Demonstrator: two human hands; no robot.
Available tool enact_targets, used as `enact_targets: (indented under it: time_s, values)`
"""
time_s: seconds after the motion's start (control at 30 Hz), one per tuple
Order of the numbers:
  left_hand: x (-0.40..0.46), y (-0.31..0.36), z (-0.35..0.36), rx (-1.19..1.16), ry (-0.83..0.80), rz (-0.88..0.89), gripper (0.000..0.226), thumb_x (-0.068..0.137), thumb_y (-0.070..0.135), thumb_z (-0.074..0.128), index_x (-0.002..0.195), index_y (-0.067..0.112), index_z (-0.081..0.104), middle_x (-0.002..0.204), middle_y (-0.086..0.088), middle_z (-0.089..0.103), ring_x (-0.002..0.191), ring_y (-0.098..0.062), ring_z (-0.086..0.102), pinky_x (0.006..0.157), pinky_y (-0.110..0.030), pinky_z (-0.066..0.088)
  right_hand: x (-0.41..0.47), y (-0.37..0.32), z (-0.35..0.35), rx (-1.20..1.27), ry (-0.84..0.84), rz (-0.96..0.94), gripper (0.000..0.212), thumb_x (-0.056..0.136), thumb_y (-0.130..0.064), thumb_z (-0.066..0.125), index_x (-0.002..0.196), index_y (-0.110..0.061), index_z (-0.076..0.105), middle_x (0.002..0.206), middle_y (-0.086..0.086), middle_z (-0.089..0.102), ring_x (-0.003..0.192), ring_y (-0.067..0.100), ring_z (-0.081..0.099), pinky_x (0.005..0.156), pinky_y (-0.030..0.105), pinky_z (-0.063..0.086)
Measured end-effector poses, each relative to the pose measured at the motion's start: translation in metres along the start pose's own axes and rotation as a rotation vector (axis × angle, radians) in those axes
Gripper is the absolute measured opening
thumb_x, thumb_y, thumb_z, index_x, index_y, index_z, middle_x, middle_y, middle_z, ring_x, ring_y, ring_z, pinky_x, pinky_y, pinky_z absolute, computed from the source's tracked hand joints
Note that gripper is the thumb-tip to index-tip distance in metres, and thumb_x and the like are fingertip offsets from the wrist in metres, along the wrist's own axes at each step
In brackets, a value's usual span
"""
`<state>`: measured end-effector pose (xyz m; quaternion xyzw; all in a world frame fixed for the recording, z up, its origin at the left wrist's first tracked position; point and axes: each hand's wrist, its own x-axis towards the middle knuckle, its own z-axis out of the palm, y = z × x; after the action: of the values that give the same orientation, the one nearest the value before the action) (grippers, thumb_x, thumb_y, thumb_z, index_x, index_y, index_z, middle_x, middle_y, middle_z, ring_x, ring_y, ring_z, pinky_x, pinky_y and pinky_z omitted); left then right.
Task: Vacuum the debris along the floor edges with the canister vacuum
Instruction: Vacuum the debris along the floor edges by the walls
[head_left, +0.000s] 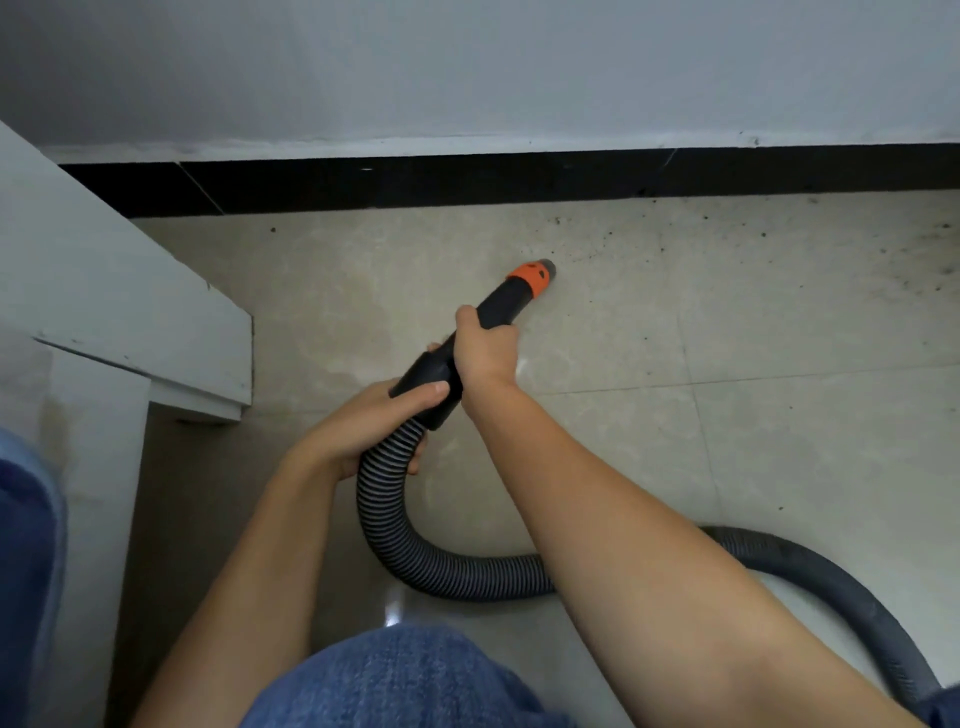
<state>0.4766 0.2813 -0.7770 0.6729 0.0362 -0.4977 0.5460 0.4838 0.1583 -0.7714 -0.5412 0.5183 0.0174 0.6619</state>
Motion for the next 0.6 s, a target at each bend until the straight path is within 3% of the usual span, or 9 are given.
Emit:
enact_targets:
  time_s: [0.07,0.17,0.27,0.33,0.4,0.53,0.6]
  values:
    - [0.004,0.001,0.011,-0.005,0.026,-0.005,0.032,0.089,0.036,0.062,0.096,0.005,0.054,0.056,-0.010,0.055,0.044,-0.019,0.053,0.044,-0.028,0.048,0.003,-0.003,0.000,0.003,0.001,-0.006,0.054,0.079,-0.034,0.056,0.122,-0.004,0.044,0.106,0.017,0.066,0.090,0.034,0.067,0.084,0.048,0.056]
    - [0.000,-0.004,0.015,0.001,0.032,-0.007,0.031,0.088,0.036,0.062,0.097,0.007,0.055,0.055,-0.009,0.057,0.046,-0.021,0.054,0.047,-0.029,0.049,-0.001,-0.001,-0.003,0.015,-0.007,-0.001,0.057,0.073,-0.037,0.055,0.118,-0.005,0.046,0.099,0.017,0.067,0.081,0.031,0.069,0.079,0.047,0.058]
    - [-0.013,-0.014,0.003,0.021,-0.019,-0.034,0.059,0.070,0.049,0.077,0.100,0.004,0.054,0.055,-0.011,0.057,0.045,-0.022,0.054,0.046,-0.030,0.048,-0.014,0.011,-0.008,0.081,-0.058,0.056,0.035,0.087,-0.025,0.054,0.114,-0.006,0.043,0.084,0.010,0.063,0.065,0.022,0.068,0.071,0.040,0.059]
    - [-0.023,-0.017,-0.011,0.040,-0.034,-0.069,0.087,0.045,0.062,0.085,0.097,0.001,0.053,0.054,-0.013,0.056,0.042,-0.023,0.054,0.043,-0.029,0.047,-0.019,0.025,-0.004,0.089,-0.100,0.085,0.038,0.087,-0.030,0.055,0.115,-0.009,0.040,0.090,0.010,0.063,0.079,0.027,0.069,0.080,0.045,0.058]
    - [-0.028,-0.017,-0.024,0.073,-0.056,-0.086,0.096,0.033,0.069,0.086,0.091,0.001,0.052,0.053,-0.014,0.055,0.041,-0.023,0.053,0.042,-0.028,0.047,-0.024,0.032,0.005,0.096,-0.109,0.095,0.043,0.086,-0.035,0.055,0.117,-0.011,0.036,0.097,0.010,0.063,0.091,0.032,0.067,0.086,0.048,0.055]
    - [-0.018,-0.006,-0.027,0.155,-0.111,-0.052,0.088,0.035,0.070,0.084,0.081,0.002,0.053,0.052,-0.014,0.055,0.040,-0.024,0.052,0.043,-0.028,0.047,-0.022,0.033,0.003,0.205,-0.033,0.051,0.046,0.084,-0.038,0.054,0.117,-0.012,0.035,0.103,0.017,0.065,0.091,0.034,0.067,0.086,0.049,0.055]
    - [-0.010,-0.001,-0.017,0.187,-0.141,-0.045,0.078,0.042,0.065,0.083,0.078,0.002,0.053,0.051,-0.012,0.055,0.041,-0.023,0.052,0.045,-0.029,0.047,-0.014,0.031,-0.010,0.220,0.012,0.037,0.043,0.089,-0.033,0.054,0.120,-0.008,0.036,0.094,0.013,0.065,0.085,0.029,0.067,0.085,0.045,0.055]
